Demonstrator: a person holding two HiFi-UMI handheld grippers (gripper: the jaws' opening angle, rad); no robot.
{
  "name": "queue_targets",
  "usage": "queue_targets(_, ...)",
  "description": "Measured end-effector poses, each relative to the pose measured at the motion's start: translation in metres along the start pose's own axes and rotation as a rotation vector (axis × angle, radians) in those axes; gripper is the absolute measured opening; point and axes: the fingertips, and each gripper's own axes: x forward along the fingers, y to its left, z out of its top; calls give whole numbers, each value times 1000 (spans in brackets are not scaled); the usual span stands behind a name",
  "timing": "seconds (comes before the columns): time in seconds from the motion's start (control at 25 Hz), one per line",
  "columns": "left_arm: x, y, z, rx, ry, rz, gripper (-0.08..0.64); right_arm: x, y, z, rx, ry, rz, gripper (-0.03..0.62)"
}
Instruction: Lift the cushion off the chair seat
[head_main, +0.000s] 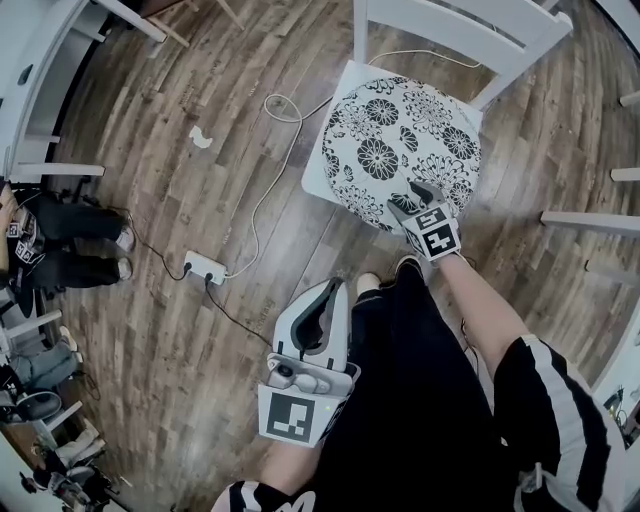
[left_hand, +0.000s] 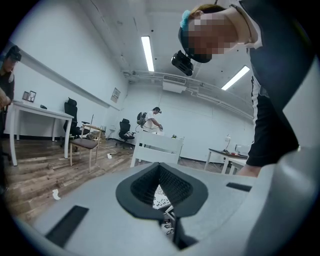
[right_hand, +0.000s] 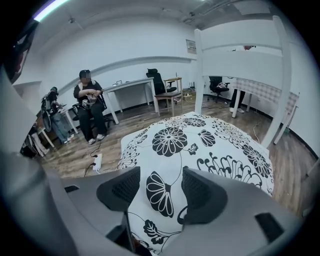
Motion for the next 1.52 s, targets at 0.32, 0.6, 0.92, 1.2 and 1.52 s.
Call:
queue_targets(0.32, -2, 9, -10, -8, 24, 10, -1, 20, -4, -15, -11, 87, -1, 252)
queue_targets(0.6, -4, 14, -11, 1, 45, 9, -1, 30, -6, -25, 15, 134, -9, 252)
queue_targets(0.92, -8, 12, -17, -9, 55, 10, 0, 34, -7, -27, -3, 135, -31, 250)
queue_targets(1.2, -11, 10, -22, -10, 66, 8, 0, 34, -9, -25, -33, 118, -56, 249)
queue_targets(1.52, -7, 7, -20, -10, 67, -1, 0, 32, -10, -28, -33, 153, -36, 196)
